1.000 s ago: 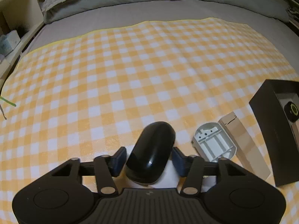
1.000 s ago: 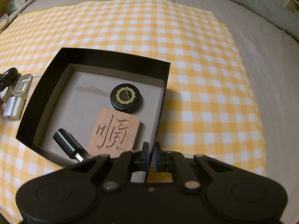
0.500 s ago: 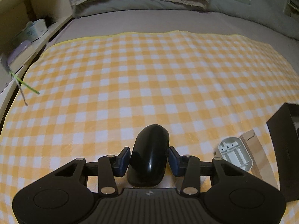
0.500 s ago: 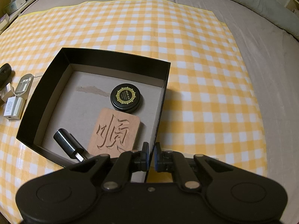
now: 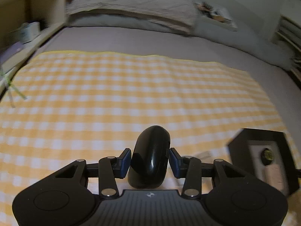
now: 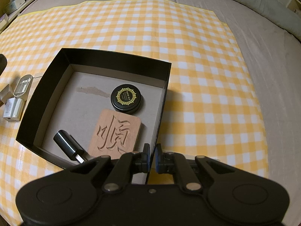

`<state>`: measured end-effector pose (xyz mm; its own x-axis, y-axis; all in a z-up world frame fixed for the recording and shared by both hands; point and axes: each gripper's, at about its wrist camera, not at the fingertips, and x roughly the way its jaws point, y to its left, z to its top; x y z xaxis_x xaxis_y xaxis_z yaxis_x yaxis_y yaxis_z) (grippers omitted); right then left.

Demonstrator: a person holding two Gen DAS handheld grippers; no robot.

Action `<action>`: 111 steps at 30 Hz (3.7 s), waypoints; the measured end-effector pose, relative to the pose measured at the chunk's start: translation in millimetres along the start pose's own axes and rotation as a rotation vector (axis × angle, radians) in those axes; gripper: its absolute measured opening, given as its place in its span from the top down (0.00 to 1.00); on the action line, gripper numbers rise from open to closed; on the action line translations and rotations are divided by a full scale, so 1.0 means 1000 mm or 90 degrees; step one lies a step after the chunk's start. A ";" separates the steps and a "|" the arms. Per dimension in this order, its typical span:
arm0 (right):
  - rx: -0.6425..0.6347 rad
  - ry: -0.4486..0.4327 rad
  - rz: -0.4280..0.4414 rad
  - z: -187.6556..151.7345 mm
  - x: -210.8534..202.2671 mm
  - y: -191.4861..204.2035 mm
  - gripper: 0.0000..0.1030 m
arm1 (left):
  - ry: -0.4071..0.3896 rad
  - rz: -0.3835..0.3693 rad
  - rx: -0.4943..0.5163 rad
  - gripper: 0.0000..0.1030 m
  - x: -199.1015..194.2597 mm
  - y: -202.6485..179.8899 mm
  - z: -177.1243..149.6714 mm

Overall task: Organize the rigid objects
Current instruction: 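Carry the earbud case into the black box and open the left tool, then move the left tool back over the white charger block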

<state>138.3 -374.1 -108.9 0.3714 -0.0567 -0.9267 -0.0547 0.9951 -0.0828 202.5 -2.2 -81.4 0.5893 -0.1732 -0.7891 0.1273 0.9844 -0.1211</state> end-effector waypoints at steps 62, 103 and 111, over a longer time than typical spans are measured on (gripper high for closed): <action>-0.005 -0.008 -0.006 -0.001 -0.001 0.000 0.94 | 0.034 -0.149 0.172 0.07 0.036 -0.218 -0.022; 0.002 0.006 -0.027 0.002 0.001 0.004 0.91 | 0.092 -0.057 0.299 0.17 0.021 -0.067 -0.067; -0.015 0.007 -0.029 0.002 0.002 0.005 0.92 | 0.070 -0.117 0.412 0.16 0.033 -0.074 -0.070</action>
<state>140.4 -368.8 -111.0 0.3634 -0.1033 -0.9259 -0.0598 0.9892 -0.1338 156.2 -78.5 -140.6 0.4321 -0.2989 -0.8508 0.6897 0.7174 0.0982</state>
